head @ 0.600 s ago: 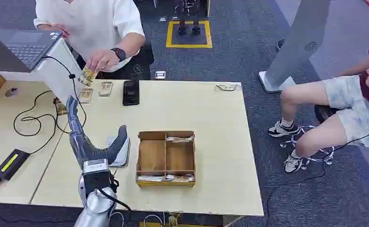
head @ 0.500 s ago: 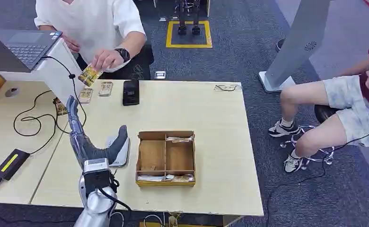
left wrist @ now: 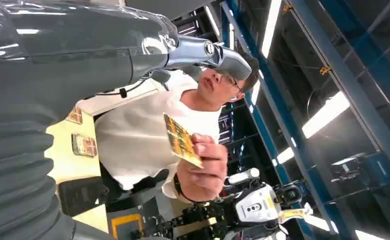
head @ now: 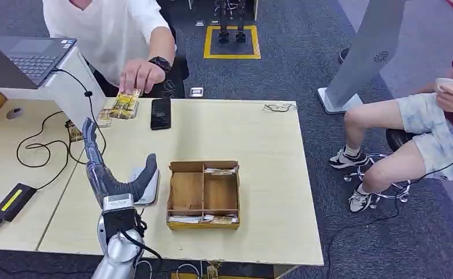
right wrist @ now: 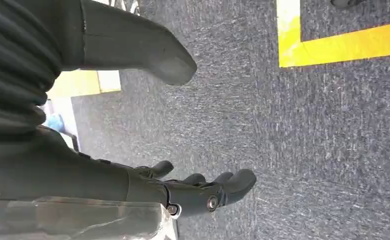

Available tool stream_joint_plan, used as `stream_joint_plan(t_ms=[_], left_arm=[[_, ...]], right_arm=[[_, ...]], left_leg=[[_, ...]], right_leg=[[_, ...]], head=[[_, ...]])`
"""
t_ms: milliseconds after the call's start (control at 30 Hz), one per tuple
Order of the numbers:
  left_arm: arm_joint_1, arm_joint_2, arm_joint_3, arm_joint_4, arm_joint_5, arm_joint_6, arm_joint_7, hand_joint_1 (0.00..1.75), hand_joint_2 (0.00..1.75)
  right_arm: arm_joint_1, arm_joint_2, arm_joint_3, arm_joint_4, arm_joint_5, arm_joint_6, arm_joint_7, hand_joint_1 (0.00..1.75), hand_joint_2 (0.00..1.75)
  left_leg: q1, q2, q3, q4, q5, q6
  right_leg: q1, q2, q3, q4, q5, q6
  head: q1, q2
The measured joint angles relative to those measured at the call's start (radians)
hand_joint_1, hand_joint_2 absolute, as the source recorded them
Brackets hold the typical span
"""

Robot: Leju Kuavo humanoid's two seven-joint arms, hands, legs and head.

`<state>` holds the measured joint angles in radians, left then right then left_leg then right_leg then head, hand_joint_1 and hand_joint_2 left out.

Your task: Pass the card to the sensor for recognition and then transmit it.

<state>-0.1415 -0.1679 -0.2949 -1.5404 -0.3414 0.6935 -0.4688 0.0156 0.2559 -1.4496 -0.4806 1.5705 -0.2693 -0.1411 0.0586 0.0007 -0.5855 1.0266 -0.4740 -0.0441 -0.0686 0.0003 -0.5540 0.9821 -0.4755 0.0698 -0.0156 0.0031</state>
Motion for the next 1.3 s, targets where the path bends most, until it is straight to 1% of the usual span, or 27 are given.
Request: stream_joint_plan(t_ms=[133,200,300,367,467,533,600,700,767,867,967,1300], left_arm=[[0.009,0.000,0.000,0.000,0.006,0.000,0.000,0.00,1.75],[0.010,0.000,0.000,0.000,-0.012,0.000,0.017,0.00,1.75],[0.005,0.000,0.000,0.002,-0.084,0.000,0.057,0.00,1.75],[-0.018,0.000,0.000,0.021,-0.175,0.000,0.092,0.00,1.75],[-0.048,0.000,0.001,0.045,-0.228,0.000,0.108,0.00,1.75],[-0.063,-0.003,0.011,0.066,-0.322,0.000,0.113,0.00,1.75],[-0.084,-0.023,0.046,0.093,-0.475,0.000,0.112,0.00,1.75],[-0.123,-0.076,0.147,0.124,-0.706,0.000,0.076,0.00,1.75],[-0.145,-0.105,0.221,0.138,-0.808,0.000,0.057,0.00,1.75],[-0.161,-0.135,0.291,0.153,-0.837,0.000,0.049,0.00,1.75],[-0.165,-0.143,0.325,0.163,-0.843,0.000,0.050,0.00,1.75],[-0.166,-0.146,0.356,0.180,-0.845,0.000,0.049,0.00,1.75]], right_arm=[[0.001,0.002,0.001,-0.004,0.000,-0.009,-0.003,0.00,0.00],[0.001,0.002,0.004,-0.006,0.000,-0.014,-0.009,0.00,0.00],[0.001,0.002,0.015,-0.004,0.000,-0.037,-0.012,0.00,0.00],[0.000,-0.007,0.034,0.015,0.000,-0.060,-0.004,0.00,0.00],[-0.004,-0.019,0.055,0.038,0.000,-0.069,-0.001,0.00,0.00],[-0.004,-0.028,0.068,0.055,0.000,-0.081,0.005,0.00,0.00],[-0.006,-0.043,0.089,0.082,0.000,-0.096,0.013,0.00,0.00],[-0.009,-0.069,0.124,0.126,0.000,-0.109,0.026,0.00,0.00],[-0.011,-0.084,0.145,0.153,0.000,-0.115,0.027,0.00,0.00],[-0.013,-0.100,0.162,0.177,0.000,-0.117,0.027,0.00,0.00],[-0.014,-0.111,0.176,0.194,0.000,-0.117,0.027,0.00,0.00],[-0.016,-0.122,0.187,0.216,0.000,-0.117,0.027,0.00,0.00]], left_leg=[[0.000,0.000,0.000,0.000,0.000,0.000],[0.000,0.000,0.000,0.000,0.000,0.000],[0.000,0.000,0.000,0.000,0.000,0.000],[0.000,0.000,0.000,0.000,0.000,0.000],[0.000,0.000,0.000,0.000,0.000,0.000],[0.000,0.000,0.000,0.000,0.000,0.000],[0.000,0.000,0.000,0.000,0.000,0.000],[0.000,0.000,0.000,0.000,0.000,0.000],[0.000,0.000,0.000,0.000,0.000,0.000],[0.000,0.000,0.000,0.000,0.000,0.000],[0.000,0.000,0.001,0.000,0.000,0.000],[0.000,0.000,0.000,0.000,0.000,0.000]], right_leg=[[0.000,0.000,0.000,0.000,0.000,0.000],[0.000,0.000,0.000,0.000,0.000,0.000],[0.000,0.000,0.000,0.000,0.000,0.000],[0.000,0.000,0.000,0.000,0.000,0.000],[0.000,0.000,0.000,0.000,0.000,0.000],[0.000,0.000,0.000,0.000,0.000,0.000],[0.000,-0.001,0.000,0.000,0.000,0.000],[0.000,0.000,0.000,0.000,0.000,0.000],[0.000,0.000,0.000,0.000,0.000,0.000],[0.000,0.000,0.000,0.000,0.000,0.000],[0.000,0.001,0.000,0.000,0.000,0.000],[0.000,0.000,0.000,0.000,0.000,0.000]], head=[[0.000,0.000],[0.000,0.000],[0.000,0.000],[0.000,0.000],[0.000,0.000],[0.000,0.000],[0.000,0.000],[0.001,0.000],[0.000,0.000],[0.000,0.000],[0.000,0.000],[0.000,0.000]])
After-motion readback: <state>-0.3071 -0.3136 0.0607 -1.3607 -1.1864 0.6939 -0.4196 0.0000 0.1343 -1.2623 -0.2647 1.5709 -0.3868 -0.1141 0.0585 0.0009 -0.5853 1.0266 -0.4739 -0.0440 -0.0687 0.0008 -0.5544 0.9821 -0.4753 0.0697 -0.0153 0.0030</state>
